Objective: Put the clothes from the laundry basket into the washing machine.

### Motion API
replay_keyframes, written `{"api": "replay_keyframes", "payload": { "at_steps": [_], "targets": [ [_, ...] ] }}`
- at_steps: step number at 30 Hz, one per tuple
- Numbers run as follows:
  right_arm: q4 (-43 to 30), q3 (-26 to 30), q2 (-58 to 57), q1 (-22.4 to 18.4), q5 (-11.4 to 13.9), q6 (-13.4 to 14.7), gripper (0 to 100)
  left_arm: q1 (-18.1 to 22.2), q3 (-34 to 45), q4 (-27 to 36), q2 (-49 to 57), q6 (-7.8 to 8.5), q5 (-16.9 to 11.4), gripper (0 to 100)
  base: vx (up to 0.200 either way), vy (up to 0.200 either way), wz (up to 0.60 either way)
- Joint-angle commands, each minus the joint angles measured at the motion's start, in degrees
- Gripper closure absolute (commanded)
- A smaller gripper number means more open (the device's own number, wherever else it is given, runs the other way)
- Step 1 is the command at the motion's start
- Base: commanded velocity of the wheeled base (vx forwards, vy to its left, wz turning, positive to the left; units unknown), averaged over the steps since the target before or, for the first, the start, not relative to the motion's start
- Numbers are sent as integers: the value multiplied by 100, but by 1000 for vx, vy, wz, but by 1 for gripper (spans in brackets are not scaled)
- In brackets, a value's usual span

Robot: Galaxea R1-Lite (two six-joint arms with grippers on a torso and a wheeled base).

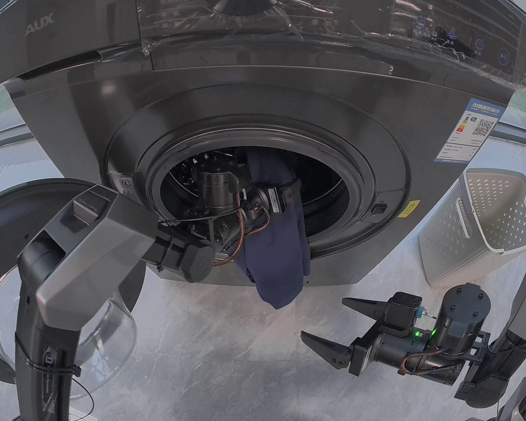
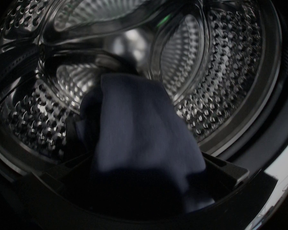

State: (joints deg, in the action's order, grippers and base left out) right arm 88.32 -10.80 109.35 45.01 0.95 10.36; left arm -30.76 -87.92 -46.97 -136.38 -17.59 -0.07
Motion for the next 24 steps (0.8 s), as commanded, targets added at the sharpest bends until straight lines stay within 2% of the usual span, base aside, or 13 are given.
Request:
{"api": "replay_keyframes", "payload": {
  "at_steps": [1,3,4,6,10,12,13,16,24],
  "targets": [
    [1,-1,-19,43,-7,1,0,-106,1690,294,1377,63,-379,0,0,0,0],
    [10,-1,-10,43,-7,1,0,-211,1928,329,1465,72,-371,0,0,0,0],
    [1,-10,-19,26,-7,1,0,-255,2103,346,1482,133,-371,0,0,0,0],
    [1,-1,-10,34,-7,1,0,-247,2139,355,1421,256,-362,0,0,0,0],
    [10,-10,-19,34,-7,1,0,-194,2103,382,1166,318,-344,0,0,0,0],
    [10,-10,-10,34,-7,-8,0,-132,2015,408,920,414,-344,0,0,0,0],
    [10,-10,-19,34,-7,-8,0,-62,1919,408,788,493,-344,100,0,0,0],
    [10,-27,-10,43,-7,1,0,26,1655,461,524,564,-327,100,0,0,0],
    [10,-45,-10,26,-7,1,0,79,680,645,120,537,-327,100,0,0,0]
  ]
}}
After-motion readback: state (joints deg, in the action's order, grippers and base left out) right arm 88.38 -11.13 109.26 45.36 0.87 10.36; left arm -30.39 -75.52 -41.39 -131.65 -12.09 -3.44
